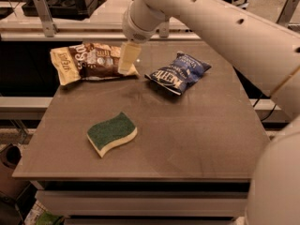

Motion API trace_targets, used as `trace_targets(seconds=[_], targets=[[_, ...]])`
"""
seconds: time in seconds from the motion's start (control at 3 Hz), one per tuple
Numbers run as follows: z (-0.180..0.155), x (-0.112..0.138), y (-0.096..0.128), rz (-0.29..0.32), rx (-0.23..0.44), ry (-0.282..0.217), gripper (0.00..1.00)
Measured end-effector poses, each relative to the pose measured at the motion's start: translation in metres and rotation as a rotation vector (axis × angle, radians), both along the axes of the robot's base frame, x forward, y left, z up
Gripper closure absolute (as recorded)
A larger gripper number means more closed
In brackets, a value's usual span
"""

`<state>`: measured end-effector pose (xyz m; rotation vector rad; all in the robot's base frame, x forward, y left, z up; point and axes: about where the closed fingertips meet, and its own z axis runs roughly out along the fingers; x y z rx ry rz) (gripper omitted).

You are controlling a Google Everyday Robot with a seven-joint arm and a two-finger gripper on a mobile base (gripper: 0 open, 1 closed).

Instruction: Pick brown chip bag

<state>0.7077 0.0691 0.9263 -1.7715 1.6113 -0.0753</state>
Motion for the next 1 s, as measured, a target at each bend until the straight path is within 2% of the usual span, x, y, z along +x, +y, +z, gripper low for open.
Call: trace_targets(seconds=[0.33,0.67,1.0], targets=[[-0.017,0.032,0.017,0.007,0.038,-0.002,0.0],[-0.034,0.055,0.028,-0.002,0.054,0.012,0.0],[-0.047,0.061,0.044,0.028,0.082,0.041,0.0]])
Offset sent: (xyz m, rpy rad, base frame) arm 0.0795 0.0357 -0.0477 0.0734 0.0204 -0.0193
